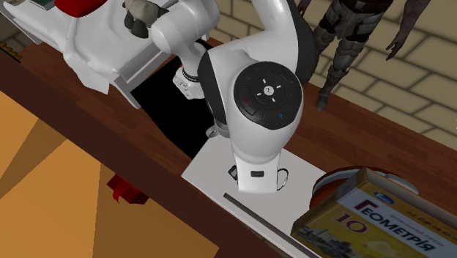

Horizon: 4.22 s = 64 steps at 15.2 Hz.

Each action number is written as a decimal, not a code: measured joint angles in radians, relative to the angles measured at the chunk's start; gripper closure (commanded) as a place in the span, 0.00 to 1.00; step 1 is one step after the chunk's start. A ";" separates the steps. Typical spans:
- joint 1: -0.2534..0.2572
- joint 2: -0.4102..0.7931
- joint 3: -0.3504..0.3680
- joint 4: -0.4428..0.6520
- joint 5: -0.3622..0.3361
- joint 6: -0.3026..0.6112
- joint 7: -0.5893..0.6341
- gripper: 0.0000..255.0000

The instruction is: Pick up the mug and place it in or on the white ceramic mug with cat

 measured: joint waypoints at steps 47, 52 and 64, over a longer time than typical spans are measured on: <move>-0.104 -0.608 0.055 -0.297 -0.178 -0.295 0.083 1.00; -0.109 -0.593 0.038 -0.358 -0.190 -0.219 0.078 1.00; -0.109 -0.590 0.035 -0.370 -0.192 -0.203 0.078 0.00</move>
